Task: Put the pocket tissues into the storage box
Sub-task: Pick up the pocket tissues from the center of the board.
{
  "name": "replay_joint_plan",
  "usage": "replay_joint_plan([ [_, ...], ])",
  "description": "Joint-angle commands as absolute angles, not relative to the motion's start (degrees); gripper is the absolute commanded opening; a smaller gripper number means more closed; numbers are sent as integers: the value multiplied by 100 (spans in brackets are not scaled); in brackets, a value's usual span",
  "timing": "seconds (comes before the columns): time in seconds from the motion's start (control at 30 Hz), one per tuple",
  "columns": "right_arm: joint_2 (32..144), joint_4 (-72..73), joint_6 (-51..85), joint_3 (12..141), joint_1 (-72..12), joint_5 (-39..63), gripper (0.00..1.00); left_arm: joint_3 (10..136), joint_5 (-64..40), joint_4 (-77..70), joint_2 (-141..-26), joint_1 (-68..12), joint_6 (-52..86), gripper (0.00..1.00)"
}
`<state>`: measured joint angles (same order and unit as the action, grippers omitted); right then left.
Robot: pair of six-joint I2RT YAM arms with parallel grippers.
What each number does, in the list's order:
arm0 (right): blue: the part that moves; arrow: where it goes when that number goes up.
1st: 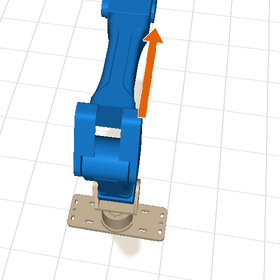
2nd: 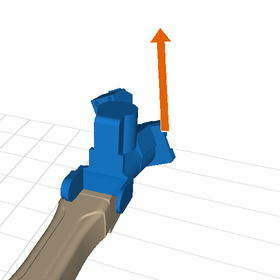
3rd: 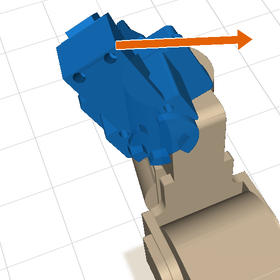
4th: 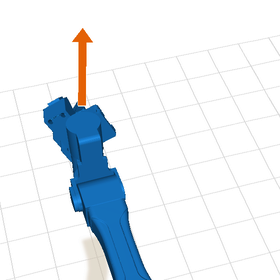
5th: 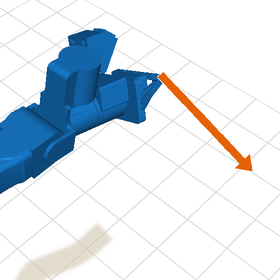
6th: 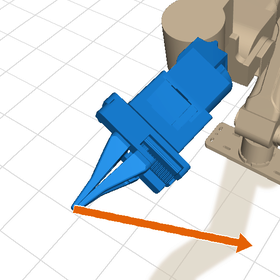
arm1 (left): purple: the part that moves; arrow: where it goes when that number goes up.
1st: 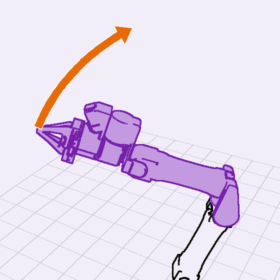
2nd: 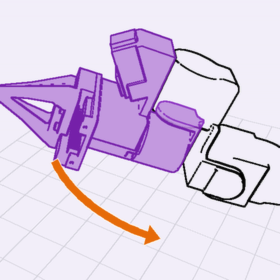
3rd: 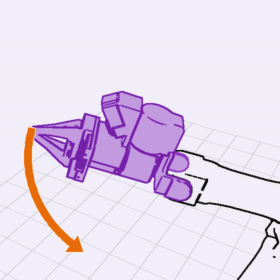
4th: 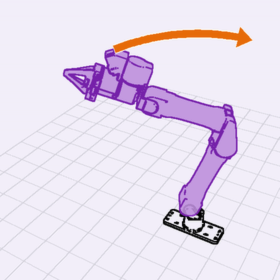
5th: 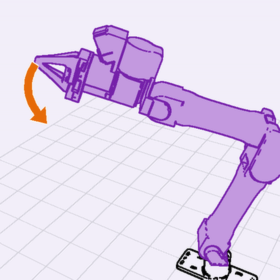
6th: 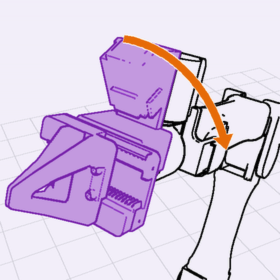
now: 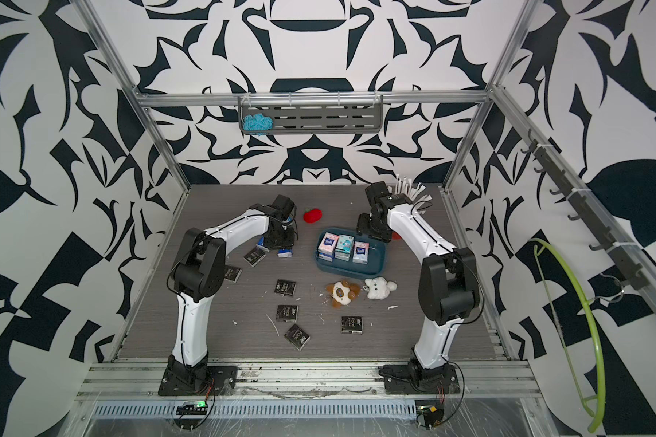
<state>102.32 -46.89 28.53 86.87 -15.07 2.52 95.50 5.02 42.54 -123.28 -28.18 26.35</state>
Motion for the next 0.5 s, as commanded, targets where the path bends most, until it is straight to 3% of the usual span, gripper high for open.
replay_joint_plan([
  [0.0,9664,-4795,3009,8546,-1486,117,68,9657,197,4381,-12151,-2852,2602,40],
  [0.47,8685,-4709,3576,7310,-1266,161,68,10266,-275,4521,-11324,-3521,3161,41],
])
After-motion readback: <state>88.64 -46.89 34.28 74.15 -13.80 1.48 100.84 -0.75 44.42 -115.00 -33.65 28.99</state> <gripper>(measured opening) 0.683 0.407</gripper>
